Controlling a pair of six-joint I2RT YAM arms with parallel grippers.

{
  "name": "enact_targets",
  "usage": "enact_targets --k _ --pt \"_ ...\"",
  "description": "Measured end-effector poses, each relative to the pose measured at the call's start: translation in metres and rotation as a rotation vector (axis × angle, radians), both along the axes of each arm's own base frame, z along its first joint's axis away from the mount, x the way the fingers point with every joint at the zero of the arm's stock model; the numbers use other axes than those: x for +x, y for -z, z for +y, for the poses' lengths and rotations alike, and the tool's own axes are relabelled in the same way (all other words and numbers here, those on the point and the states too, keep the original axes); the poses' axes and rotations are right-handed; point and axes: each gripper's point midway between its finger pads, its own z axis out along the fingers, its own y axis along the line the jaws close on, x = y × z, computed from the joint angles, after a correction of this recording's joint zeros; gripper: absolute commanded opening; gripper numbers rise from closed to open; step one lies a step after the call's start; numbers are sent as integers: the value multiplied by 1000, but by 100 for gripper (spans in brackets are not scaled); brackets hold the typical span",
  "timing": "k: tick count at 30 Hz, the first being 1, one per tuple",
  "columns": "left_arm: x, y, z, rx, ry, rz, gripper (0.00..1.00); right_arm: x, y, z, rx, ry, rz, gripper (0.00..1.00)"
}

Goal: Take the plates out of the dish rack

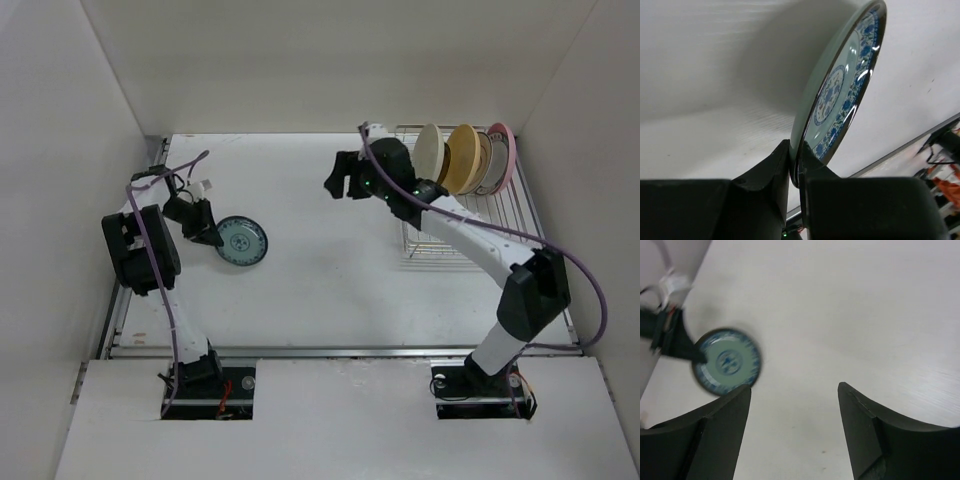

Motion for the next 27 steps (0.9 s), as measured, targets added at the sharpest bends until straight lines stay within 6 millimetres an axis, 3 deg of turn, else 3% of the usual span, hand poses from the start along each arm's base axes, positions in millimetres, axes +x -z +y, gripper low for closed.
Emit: enact_targets --k 3,7,10,12,16,20,26,27 --pt "4 10 15 -28 -83 44 0 27 -23 -60 -50 237 -46 76" --pt "7 24 33 -116 -219 131 0 55 -39 -136 -140 519 -75 76" --pt "8 30 46 -128 -283 170 44 73 -49 -189 -211 708 -90 76" --pt "10 30 51 -119 -315 183 65 87 -53 -213 -248 796 -103 80" --pt "11 24 53 -84 -331 188 70 115 -51 -241 -313 899 -103 84" --pt "8 24 57 -32 -331 183 72 136 -24 -256 -376 930 -50 84" --pt "-4 8 64 57 -333 141 72 148 22 -279 -447 924 49 74" --pt "-6 0 65 70 -334 119 72 149 27 -280 -448 916 58 67"
